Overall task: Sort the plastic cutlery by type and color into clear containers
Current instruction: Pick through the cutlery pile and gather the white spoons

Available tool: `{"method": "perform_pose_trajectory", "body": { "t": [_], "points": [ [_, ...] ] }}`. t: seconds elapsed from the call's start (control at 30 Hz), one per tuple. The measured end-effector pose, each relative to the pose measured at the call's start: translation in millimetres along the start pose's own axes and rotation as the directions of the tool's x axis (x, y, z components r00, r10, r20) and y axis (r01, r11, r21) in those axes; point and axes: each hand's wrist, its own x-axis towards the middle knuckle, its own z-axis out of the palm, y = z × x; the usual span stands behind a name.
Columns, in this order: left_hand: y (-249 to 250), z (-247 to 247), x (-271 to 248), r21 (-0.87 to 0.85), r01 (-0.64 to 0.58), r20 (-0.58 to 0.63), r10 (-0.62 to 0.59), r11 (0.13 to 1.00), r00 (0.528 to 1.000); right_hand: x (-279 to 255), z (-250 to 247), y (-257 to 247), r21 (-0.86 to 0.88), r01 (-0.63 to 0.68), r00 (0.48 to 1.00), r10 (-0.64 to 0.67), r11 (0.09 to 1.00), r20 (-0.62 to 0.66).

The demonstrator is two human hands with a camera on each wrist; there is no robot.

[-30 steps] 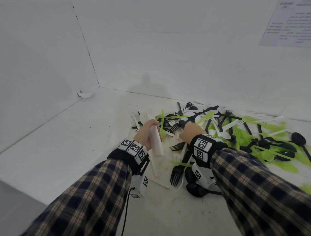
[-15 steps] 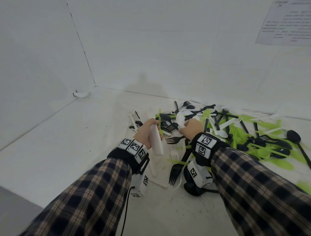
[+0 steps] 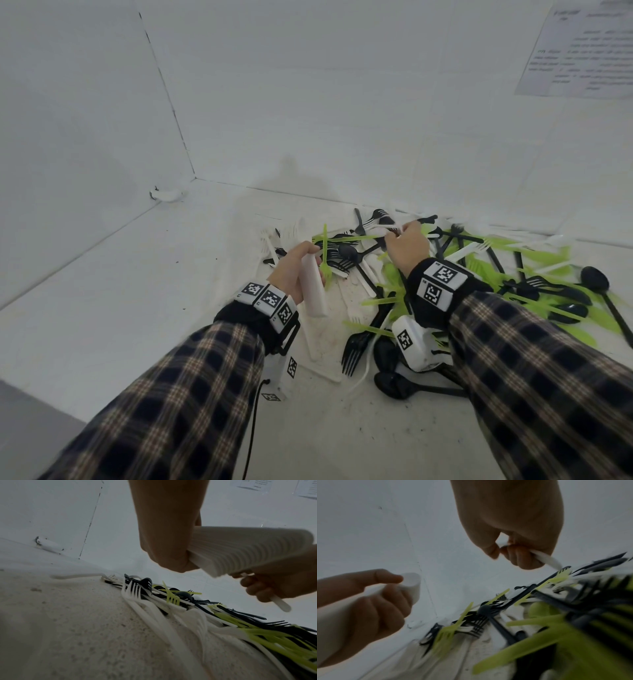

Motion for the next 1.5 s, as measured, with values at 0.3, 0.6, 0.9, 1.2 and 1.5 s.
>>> {"method": "perform_pose_trajectory", "body": {
  "t": [0.3,0.6,0.9,1.2,1.5],
  "points": [
    [-3.7,11.9,6.7,0.015,0.032,0.02,-0.033,0.999,0.999,11.6,-14.2,23.3,-0.385,0.13,0.958,-0.015,0.914,0.286],
    [-5.7,23.6,15.4,0.069,0.062,0.008,-0.063,0.996,0.998,5.8,13.3,11.3,-0.616,0.255,0.921,0.008,0.745,0.39],
    [-10.3,38.8,24.9,0.062,0.074,0.053,-0.078,0.995,0.996,6.8,18.4,11.7,-0.639,0.222,0.923,0.053,0.736,0.381],
    [-16.7,55.6,29.6,0.074,0.083,0.104,-0.091,0.994,0.99,7.2,8.8,17.0,-0.51,0.114,0.951,0.054,0.853,0.303],
    [-22.4,56.8,37.5,0.071,0.098,0.108,-0.105,0.993,0.988,13.1,-15.8,21.8,0.065,0.029,0.974,-0.043,0.997,0.222]
  ]
}}
